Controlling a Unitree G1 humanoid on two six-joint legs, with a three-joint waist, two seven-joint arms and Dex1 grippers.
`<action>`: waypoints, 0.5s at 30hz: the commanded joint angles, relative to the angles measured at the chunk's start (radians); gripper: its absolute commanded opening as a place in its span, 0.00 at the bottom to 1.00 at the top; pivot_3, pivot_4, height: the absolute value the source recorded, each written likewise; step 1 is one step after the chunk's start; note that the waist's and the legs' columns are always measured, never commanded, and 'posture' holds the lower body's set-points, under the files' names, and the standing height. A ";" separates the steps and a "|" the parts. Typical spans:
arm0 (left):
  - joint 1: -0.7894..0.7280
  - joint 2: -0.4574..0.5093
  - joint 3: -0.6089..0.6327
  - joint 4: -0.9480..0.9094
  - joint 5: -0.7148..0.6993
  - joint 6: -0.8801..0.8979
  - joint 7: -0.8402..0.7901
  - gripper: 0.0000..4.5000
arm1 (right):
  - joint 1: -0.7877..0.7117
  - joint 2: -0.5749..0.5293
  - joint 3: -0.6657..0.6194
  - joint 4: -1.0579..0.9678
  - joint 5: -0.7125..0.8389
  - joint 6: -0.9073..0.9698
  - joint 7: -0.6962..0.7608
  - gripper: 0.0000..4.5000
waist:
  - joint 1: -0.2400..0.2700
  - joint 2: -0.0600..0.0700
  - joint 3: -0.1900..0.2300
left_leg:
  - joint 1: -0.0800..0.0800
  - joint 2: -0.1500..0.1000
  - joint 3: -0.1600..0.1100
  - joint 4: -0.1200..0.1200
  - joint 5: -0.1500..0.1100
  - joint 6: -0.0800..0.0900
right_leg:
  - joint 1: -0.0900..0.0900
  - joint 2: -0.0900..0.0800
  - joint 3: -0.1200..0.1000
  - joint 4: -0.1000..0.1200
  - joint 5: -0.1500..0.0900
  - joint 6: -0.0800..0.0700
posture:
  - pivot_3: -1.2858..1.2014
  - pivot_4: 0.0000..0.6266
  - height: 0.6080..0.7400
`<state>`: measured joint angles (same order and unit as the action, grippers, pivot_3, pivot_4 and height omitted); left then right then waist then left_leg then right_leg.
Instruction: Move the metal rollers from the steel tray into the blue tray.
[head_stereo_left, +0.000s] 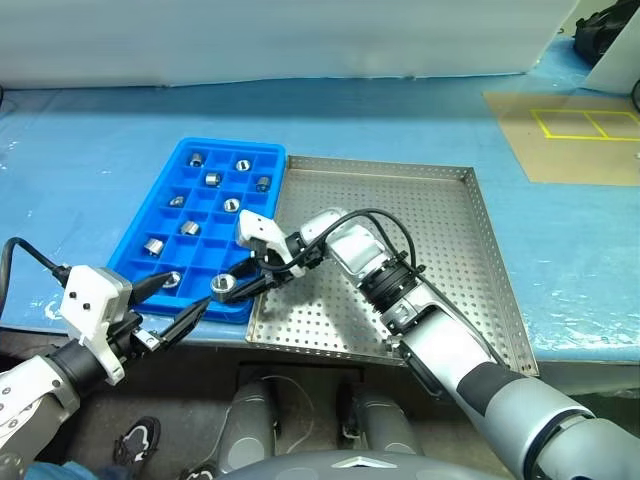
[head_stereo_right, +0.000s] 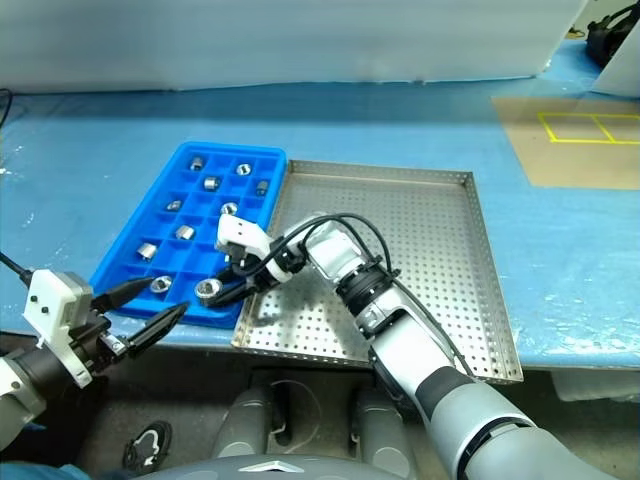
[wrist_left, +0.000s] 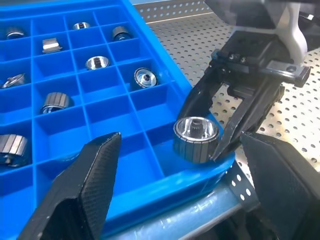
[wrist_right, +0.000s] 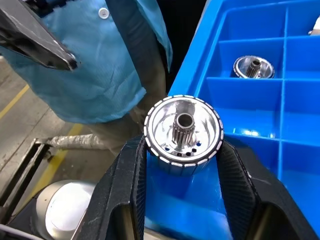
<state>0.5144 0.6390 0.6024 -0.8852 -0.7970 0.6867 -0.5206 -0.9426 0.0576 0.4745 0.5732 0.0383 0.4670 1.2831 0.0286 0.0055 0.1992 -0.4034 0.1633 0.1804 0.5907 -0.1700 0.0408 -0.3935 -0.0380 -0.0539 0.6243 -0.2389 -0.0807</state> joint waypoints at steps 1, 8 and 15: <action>0.006 0.013 0.026 -0.051 -0.018 -0.019 0.001 0.90 | 0.001 0.036 0.003 0.003 -0.011 -0.030 -0.062 0.35 | 0.003 0.000 0.000 | 0.000 0.000 0.000 -0.001 0.000 0.000 | 0.000 0.000 0.000 0.000 0.000 0.000 | 0.51 0.24 1.00; -0.027 0.028 -0.010 -0.034 -0.010 -0.022 0.002 0.90 | -0.040 0.041 -0.045 0.029 0.007 -0.047 -0.112 0.80 | 0.011 0.000 0.000 | 0.001 -0.001 0.000 -0.007 0.002 -0.004 | -0.001 0.000 0.000 -0.001 0.000 0.000 | 0.49 0.24 1.00; -0.141 0.052 -0.105 0.025 0.016 -0.027 -0.008 0.90 | -0.078 -0.067 -0.123 -0.122 0.110 0.003 0.023 0.80 | 0.010 0.000 0.000 | 0.002 -0.001 0.000 -0.009 0.004 -0.006 | -0.002 0.000 0.000 -0.001 0.000 -0.001 | 0.46 0.24 1.00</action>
<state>0.3941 0.6780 0.5158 -0.8598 -0.7868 0.6786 -0.5232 -0.9924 0.0003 0.3919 0.5422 0.0852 0.4512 1.2502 0.0382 0.0052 0.1990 -0.4013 0.1619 0.1806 0.5815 -0.1659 0.0344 -0.3949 -0.0379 -0.0534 0.6237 -0.2389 -0.0813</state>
